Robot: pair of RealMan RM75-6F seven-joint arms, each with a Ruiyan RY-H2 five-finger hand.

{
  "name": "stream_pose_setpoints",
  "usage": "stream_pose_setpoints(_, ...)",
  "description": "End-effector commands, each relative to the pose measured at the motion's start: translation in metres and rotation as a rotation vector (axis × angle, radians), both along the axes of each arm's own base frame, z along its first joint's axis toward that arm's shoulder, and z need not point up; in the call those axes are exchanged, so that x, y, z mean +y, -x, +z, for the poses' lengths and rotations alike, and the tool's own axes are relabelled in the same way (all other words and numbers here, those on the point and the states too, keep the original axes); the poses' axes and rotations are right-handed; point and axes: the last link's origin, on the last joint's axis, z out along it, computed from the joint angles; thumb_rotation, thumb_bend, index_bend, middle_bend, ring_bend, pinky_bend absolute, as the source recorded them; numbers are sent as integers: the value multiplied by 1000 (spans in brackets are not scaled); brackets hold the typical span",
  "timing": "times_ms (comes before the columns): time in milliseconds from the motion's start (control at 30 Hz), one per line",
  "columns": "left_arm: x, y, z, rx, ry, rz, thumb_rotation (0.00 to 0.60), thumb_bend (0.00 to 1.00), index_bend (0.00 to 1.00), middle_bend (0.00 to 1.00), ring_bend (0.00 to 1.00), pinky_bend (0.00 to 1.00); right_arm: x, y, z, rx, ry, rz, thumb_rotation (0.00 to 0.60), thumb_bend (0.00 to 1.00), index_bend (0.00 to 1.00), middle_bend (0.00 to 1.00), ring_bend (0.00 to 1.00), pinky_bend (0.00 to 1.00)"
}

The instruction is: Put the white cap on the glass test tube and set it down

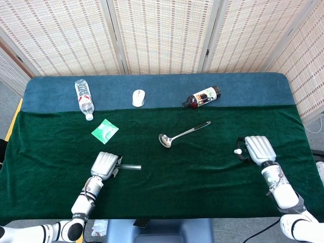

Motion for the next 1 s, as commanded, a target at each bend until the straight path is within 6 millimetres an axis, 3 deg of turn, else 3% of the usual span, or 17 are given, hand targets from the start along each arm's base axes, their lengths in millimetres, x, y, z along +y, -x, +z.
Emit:
stream_pose_setpoints(33, 0, 1, 0, -1, 0, 6, 600, 377, 504, 824, 807, 809, 0, 0, 0, 0, 0, 0, 600, 528, 657, 947, 1000, 1000)
stream_pose_setpoints(367, 1, 2, -1, -17, -13, 10, 600, 410, 576, 844, 825, 813, 0, 2, 0, 3, 3, -8, 600, 527, 658, 947, 1000, 1000)
stream_pose_setpoints(633, 0, -6, 6, -141, 1, 19, 600, 440, 701, 904, 879, 852, 1, -1, 0, -15, 6, 4, 600, 528, 665, 947, 1000, 1000)
stream_pose_setpoints(833, -1, -18, 22, -322, 30, 35, 600, 465, 729, 924, 894, 869, 7, -20, 8, -105, 19, 54, 600, 535, 675, 951, 1000, 1000)
stream_pose_setpoints(1000, -6, -33, 38, -456, 64, 25, 600, 472, 736, 924, 895, 869, 18, -52, 14, -223, -4, 158, 600, 545, 685, 955, 1000, 1000)
